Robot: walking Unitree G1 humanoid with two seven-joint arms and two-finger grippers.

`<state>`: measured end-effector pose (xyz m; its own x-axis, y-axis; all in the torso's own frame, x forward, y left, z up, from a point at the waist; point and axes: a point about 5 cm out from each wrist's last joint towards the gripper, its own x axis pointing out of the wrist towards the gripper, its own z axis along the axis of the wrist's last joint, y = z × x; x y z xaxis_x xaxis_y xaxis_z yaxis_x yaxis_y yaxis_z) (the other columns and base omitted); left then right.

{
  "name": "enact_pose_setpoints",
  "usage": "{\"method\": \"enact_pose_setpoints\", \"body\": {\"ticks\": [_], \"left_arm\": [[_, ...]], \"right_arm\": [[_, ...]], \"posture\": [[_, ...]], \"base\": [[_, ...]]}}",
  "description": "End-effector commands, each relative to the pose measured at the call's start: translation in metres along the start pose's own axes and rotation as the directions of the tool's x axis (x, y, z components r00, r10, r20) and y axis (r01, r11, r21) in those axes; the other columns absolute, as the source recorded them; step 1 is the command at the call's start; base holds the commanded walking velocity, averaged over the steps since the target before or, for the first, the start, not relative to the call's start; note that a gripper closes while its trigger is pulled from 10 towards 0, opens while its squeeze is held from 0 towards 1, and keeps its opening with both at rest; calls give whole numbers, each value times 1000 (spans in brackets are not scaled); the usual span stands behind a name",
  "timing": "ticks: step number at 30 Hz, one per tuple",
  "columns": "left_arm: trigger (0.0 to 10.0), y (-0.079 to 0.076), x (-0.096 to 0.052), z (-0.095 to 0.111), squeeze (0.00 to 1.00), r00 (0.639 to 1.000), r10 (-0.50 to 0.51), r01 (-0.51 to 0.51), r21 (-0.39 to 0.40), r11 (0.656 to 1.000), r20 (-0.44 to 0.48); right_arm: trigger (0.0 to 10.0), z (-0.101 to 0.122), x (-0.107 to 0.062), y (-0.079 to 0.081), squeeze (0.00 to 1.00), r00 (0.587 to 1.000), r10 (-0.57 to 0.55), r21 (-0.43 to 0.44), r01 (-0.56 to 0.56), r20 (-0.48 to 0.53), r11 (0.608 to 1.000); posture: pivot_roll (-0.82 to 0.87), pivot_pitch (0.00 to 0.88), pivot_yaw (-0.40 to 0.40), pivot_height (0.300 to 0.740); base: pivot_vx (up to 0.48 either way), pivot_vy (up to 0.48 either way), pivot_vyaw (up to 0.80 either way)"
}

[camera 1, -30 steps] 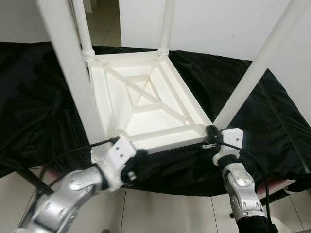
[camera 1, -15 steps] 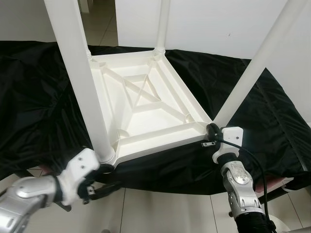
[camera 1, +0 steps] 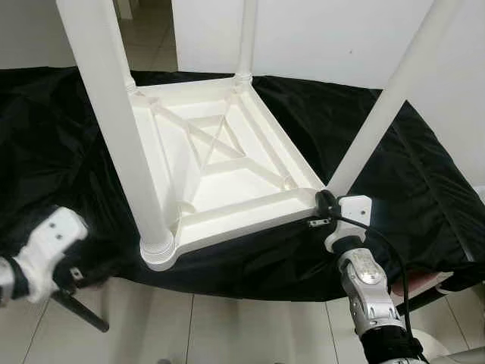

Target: Building children table

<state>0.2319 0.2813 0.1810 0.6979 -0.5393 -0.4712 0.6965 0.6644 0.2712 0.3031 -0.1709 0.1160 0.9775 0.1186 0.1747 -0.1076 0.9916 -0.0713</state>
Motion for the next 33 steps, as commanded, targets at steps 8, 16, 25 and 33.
{"method": "enact_pose_setpoints", "body": {"ticks": [8,16,25,33], "left_arm": [[10000,57,5,18,0,923,365,-369,15,929,119],[10000,55,37,45,0,870,393,-390,-73,918,298],[10000,29,84,62,0,863,290,-247,-154,957,414],[10000,13,100,67,0,861,217,-151,-176,973,460]], "right_arm": [[10000,-7,-5,18,0,997,77,9,-77,-17,997],[10000,-12,-15,35,0,999,40,42,-39,-21,998],[10000,-20,-44,34,0,987,-154,37,156,-52,987],[10000,-24,-53,3,0,901,-423,-56,420,-96,906]], "posture": [[95,97,-20,740],[71,97,-16,740],[51,96,-18,740],[41,92,-19,740]], "base": [[0,0,0],[0,0,0],[0,0,0],[0,0,0]]}}
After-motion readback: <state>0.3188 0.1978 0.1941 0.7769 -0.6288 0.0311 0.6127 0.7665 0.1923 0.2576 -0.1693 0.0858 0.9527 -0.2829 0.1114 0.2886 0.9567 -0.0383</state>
